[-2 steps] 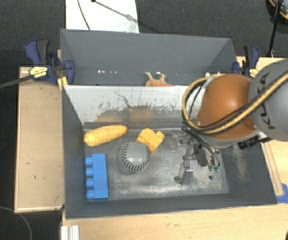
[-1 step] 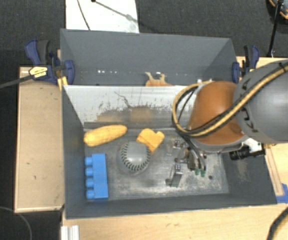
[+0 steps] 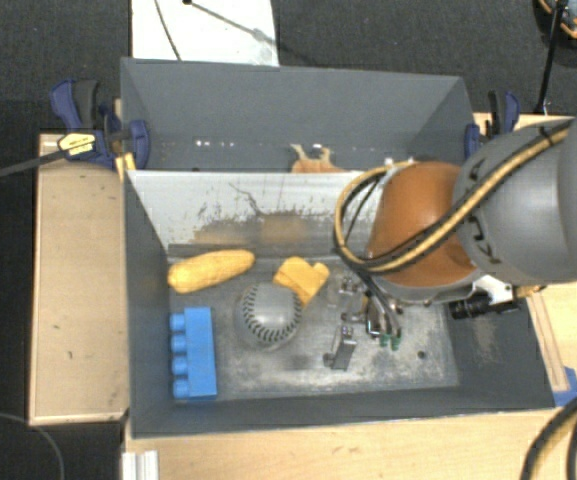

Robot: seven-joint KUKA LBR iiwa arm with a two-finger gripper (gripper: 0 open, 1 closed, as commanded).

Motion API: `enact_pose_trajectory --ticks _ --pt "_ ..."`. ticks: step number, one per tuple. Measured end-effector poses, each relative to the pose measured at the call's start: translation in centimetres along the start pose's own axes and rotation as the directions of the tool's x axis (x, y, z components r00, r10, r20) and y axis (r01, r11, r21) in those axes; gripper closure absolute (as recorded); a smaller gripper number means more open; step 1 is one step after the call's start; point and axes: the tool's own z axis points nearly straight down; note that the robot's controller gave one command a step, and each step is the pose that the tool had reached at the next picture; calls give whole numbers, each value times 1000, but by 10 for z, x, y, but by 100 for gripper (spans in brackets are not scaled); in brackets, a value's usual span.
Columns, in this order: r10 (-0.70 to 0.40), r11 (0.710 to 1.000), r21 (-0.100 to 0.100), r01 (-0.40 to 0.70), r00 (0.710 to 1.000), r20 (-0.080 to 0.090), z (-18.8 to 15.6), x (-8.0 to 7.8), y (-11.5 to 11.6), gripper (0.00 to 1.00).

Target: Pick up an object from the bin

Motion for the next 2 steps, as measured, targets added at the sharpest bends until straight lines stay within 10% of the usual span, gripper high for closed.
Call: enact_pose_trajectory --ticks 1,2 --pt "-151 989 1 151 989 -2 -1 -23 18 0" --pt "-66 998 -1 66 998 0 -7 -40 24 0"
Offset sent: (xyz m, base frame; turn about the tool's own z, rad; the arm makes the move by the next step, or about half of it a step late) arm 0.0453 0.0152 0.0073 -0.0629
